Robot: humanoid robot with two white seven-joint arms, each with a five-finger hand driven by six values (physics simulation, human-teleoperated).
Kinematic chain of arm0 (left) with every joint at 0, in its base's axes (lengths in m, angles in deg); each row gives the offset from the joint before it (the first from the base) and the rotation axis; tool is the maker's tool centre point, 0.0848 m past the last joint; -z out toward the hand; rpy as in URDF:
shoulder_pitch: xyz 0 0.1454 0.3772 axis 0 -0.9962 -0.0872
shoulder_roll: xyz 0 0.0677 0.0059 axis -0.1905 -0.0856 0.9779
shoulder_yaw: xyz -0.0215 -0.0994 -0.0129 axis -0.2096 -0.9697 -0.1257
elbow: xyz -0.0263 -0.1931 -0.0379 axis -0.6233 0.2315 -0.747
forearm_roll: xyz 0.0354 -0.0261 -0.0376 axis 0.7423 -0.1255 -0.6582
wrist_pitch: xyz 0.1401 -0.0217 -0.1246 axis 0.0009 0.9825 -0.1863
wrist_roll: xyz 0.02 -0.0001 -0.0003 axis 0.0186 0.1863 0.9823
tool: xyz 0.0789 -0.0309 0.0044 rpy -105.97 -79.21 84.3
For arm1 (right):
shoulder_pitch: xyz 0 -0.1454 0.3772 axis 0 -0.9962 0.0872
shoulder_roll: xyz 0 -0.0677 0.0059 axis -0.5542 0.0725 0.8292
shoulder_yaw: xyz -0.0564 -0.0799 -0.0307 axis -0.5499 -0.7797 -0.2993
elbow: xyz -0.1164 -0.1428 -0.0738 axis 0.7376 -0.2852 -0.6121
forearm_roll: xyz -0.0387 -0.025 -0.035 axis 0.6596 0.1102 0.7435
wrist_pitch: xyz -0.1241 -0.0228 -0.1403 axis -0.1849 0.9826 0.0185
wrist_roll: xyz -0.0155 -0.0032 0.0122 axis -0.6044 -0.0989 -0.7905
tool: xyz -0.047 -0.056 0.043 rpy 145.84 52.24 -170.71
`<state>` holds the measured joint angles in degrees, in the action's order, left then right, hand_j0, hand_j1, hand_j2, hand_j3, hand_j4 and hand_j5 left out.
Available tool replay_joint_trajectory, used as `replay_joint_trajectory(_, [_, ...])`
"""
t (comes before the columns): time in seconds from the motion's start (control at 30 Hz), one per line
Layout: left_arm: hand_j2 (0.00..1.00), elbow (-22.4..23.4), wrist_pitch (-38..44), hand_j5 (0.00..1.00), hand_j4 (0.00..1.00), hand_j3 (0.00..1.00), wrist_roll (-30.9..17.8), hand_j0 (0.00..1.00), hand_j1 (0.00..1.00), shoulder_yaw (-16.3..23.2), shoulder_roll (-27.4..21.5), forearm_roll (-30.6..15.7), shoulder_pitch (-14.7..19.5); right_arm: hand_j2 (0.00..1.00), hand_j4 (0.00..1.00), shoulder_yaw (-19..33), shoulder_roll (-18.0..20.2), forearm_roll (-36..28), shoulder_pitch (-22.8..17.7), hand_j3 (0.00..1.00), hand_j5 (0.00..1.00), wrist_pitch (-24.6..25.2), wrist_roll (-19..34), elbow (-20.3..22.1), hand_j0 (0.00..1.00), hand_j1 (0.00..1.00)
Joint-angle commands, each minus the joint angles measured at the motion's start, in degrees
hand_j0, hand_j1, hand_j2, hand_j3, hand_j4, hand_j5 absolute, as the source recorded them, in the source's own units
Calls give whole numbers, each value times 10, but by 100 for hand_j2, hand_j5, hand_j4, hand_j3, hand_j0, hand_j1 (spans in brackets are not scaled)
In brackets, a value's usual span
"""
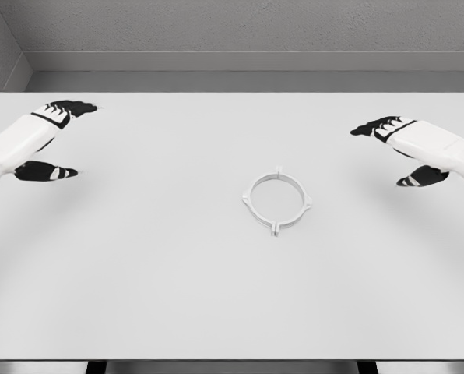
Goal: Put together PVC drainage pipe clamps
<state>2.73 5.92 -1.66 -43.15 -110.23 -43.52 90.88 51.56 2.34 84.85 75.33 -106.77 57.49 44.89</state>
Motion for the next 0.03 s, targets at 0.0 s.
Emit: replay_joint_trajectory(0.0, [100, 8, 1, 100, 100, 100, 0, 100, 100, -4, -11, -1, -4, 100, 100, 0, 3, -2, 0, 100, 100, 0, 1, 7, 100, 100])
